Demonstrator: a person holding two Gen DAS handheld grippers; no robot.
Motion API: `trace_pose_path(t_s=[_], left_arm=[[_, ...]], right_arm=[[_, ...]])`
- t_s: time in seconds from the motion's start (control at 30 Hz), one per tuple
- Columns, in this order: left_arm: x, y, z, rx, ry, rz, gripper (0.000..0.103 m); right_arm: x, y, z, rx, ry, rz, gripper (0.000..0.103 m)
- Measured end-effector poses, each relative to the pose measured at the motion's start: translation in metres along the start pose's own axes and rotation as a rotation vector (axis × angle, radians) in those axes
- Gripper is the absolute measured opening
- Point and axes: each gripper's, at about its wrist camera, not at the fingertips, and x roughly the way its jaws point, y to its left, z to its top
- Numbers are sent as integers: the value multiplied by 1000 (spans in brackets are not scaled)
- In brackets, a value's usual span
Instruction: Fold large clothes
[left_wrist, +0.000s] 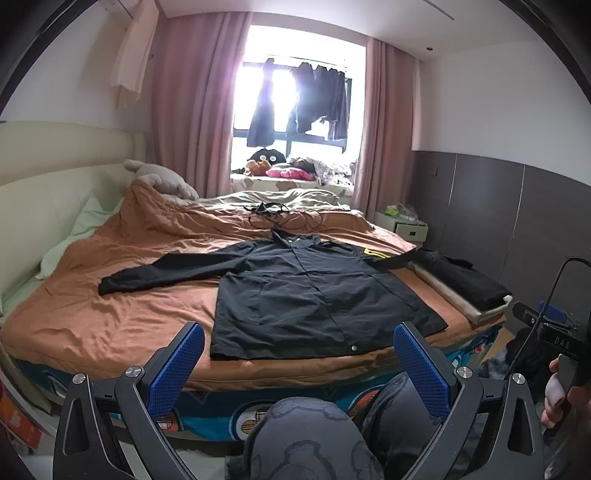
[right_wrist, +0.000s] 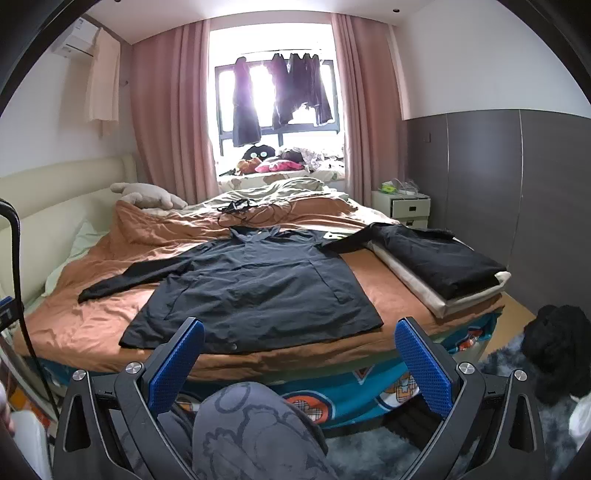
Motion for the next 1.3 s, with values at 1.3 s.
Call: trace_pose_path(t_s=[1.3], left_arm=[[20, 25, 10, -44, 18, 26, 103]], right_arm=[[49, 13, 16, 32, 38, 9, 103]])
